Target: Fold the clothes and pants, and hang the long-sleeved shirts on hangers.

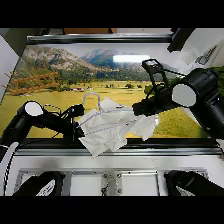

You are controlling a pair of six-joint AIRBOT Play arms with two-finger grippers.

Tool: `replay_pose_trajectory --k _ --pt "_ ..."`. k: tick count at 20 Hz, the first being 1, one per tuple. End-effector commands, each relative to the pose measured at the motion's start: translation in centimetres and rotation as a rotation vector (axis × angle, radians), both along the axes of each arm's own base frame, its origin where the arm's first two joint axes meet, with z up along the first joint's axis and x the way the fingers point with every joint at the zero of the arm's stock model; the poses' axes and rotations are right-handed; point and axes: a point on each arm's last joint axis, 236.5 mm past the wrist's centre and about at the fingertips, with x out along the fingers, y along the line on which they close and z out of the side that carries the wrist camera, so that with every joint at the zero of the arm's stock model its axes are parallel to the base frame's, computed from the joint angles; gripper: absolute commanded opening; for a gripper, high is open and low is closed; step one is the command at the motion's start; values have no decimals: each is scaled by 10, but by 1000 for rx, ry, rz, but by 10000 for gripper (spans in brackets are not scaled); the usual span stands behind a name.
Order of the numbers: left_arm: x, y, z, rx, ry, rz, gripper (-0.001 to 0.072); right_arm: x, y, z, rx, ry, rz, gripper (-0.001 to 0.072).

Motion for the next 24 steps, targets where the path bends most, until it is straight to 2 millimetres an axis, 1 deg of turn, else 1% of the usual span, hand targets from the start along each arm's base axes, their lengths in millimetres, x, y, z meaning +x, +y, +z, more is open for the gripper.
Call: replay_pose_trajectory --k 1,3,4,5,8,10,12,13,15,18,19,21,24 --pt "4 -6 0 -28 8 18 15 -10 21 6 42 -3 60 16" --pt "4 -5 0 -27 6 18 15 -10 34 9 64 -29 84 16" --pt "3 -5 0 -25 10 16 15 -10 35 10 63 -37 87 15" --pt "1 -3 -1 -17 22 14 15 -8 29 9 42 -40 77 16" --pt "-8 4 -4 25 72 19 15 -3 -8 7 -91 -58 -1 16" --pt "-9 14 -11 79 92 41 15 -1 -27 9 -155 -69 -38 16" --pt "-8 18 -10 84 92 57 15 -2 -41 10 -205 -68 -61 15" --pt "-6 20 -7 82 74 72 15 -4 -44 9 -220 -60 -66 16" --pt "3 25 0 78 20 106 16 -4 -44 9 -217 -61 -65 16" --pt "0 24 8 72 -12 100 16 2 -32 11 -172 -87 -50 16" --pt "0 23 11 63 -18 102 16 3 -27 12 -152 -92 -43 16" --pt "0 13 16 13 -9 98 16 6 -20 14 -124 -107 -35 15" --pt "-6 6 12 -9 39 62 16 12 -15 17 -101 -138 -31 16"
